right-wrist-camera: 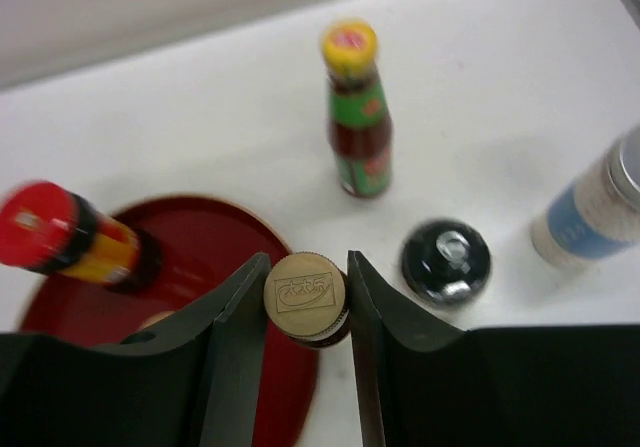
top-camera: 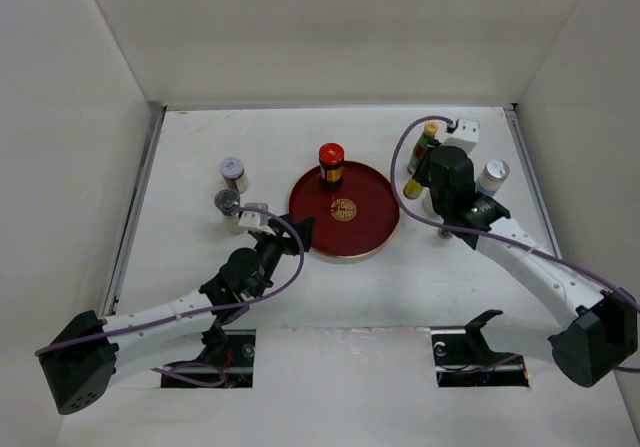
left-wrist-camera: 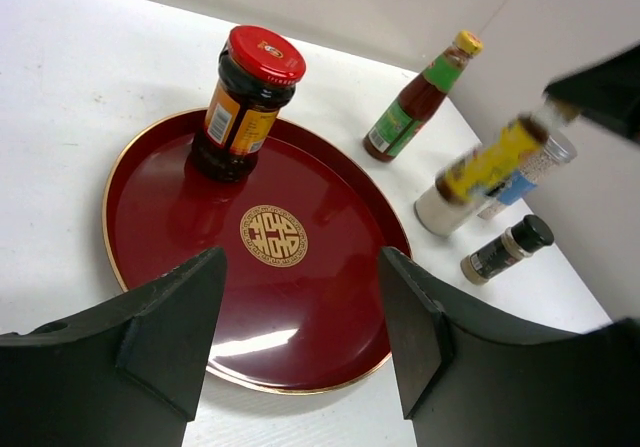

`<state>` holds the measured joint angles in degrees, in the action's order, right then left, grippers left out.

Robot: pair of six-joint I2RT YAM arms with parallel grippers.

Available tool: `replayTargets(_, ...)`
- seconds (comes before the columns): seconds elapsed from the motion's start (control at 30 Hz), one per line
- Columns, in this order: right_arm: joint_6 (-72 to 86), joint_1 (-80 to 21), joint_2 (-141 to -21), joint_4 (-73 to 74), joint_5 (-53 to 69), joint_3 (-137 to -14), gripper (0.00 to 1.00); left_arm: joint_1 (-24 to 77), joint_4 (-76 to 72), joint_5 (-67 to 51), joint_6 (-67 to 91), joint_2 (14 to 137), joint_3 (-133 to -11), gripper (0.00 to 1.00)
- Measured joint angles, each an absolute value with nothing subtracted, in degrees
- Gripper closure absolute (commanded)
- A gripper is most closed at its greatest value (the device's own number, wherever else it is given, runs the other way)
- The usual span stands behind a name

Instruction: Organize the condiment bottles

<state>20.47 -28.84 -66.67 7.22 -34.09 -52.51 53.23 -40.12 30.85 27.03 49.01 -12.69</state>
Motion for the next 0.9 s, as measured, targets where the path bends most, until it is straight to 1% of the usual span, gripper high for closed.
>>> replayTargets(0.17,20.2,-31.3,-72.4,3.5,-33.7,-61.2,0.71,52.9,-40.9,30.8,27.0,49.8,-12.3,0.4)
replayTargets(0.5,20.6,-33.1,-96.2,1.3,-31.2,-73.0,0.71,52.4,-41.4,30.8,27.0,50.1,-11.9,0.4)
replayTargets(0.8,21.6,-34.5,-103.7,-0.4,-31.0,-76.8,0.71,52.6,-42.7,30.7,27.0,53.1,-11.3,0.4)
replayTargets(0.9,21.6,-35.1,-105.6,-0.9,-31.2,-78.0,0.7,52.7,-43.8,30.7,27.0,55.1,-11.3,0.4)
